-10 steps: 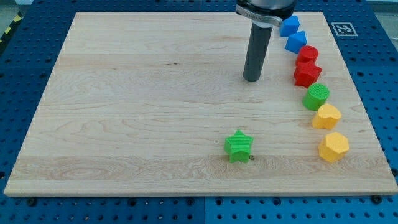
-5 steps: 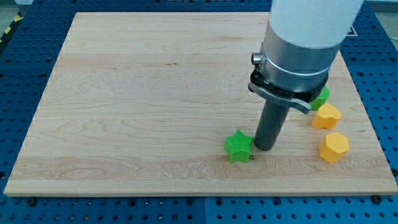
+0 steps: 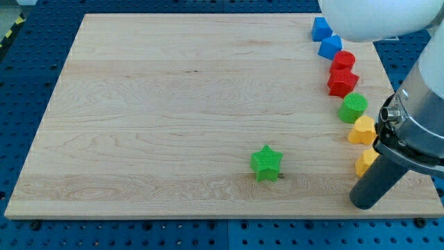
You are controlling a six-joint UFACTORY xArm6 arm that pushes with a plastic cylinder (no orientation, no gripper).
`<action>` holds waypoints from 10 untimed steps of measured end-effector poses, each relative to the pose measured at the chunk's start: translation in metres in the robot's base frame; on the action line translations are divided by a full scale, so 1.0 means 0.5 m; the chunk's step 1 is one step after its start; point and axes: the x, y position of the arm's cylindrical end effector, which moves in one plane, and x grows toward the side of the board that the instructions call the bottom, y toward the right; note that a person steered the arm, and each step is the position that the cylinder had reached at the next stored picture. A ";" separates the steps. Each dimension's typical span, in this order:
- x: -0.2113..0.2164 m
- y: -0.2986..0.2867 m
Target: Push the yellow hexagon closer to the yellow heart
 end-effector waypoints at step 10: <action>-0.057 0.063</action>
